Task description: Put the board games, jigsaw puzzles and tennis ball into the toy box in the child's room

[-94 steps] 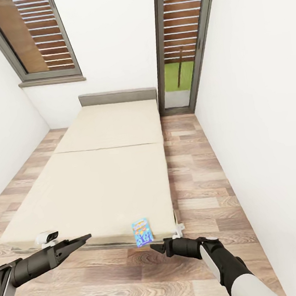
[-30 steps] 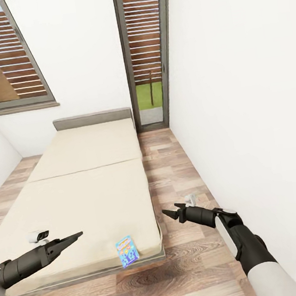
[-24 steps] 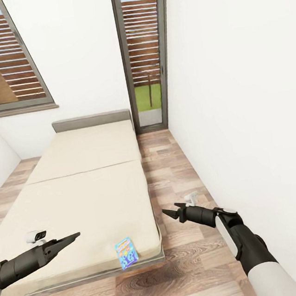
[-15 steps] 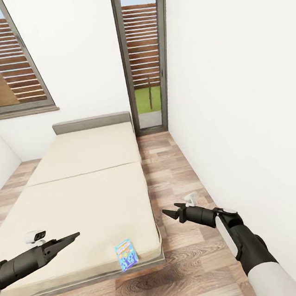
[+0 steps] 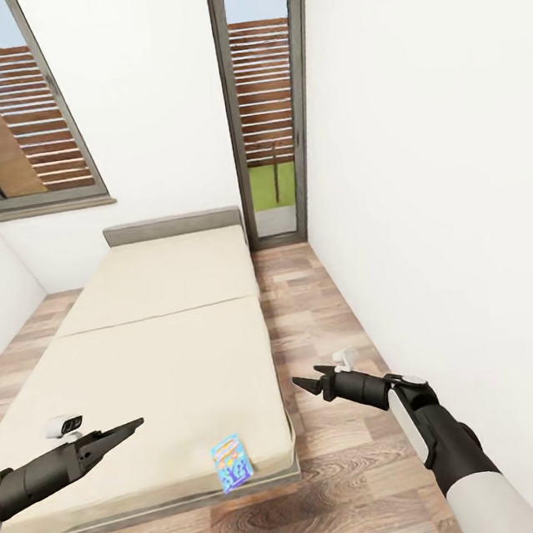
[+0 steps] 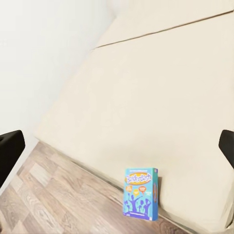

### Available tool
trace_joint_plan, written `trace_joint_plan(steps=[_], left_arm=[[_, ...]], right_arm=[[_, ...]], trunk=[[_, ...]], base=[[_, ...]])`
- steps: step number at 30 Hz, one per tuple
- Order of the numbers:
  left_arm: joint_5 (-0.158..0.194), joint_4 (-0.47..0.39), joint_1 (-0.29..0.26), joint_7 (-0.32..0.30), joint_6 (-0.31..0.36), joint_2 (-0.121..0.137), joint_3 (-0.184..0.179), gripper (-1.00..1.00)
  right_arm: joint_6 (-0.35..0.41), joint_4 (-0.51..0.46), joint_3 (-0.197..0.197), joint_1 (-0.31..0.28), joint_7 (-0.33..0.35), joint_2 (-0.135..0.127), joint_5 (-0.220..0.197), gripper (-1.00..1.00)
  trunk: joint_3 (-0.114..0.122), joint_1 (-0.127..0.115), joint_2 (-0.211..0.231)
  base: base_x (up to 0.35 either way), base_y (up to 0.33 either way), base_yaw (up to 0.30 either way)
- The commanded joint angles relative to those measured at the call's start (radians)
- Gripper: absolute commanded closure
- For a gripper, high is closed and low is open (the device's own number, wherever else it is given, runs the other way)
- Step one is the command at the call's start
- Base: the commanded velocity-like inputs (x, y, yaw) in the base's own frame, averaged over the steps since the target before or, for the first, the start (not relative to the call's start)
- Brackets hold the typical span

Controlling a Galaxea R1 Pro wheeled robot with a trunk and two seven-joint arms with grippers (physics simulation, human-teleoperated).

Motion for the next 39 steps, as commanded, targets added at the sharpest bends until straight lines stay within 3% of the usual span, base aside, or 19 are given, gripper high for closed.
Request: trace_joint_plan(steps=[1, 13, 39], left_arm=[[-0.001, 0.0, -0.001, -0.004, 0.01, 0.0, -0.001, -1.0], [0.0, 0.001, -0.001, -0.002, 0.009, 0.001, -0.001, -1.0], [0.0, 0.002, -0.001, 0.001, 0.011, -0.001, 0.0, -1.0]], right_arm=[[0.009, 0.0, -0.003, -0.001, 0.003, 0.001, -0.006, -1.0], [0.009, 0.001, -0.003, 0.0, 0.002, 0.0, -0.004, -1.0], [0.002, 0.006, -0.004, 0.0, -0.004, -0.014, -0.013, -1.0]], trunk=[[0.0, 0.0, -0.001], [0.02, 0.0, -0.001], [0.055, 0.0, -0.001]], base=[[0.0, 0.0, 0.095], [0.0, -0.144, 0.096], [0.0, -0.006, 0.083]])
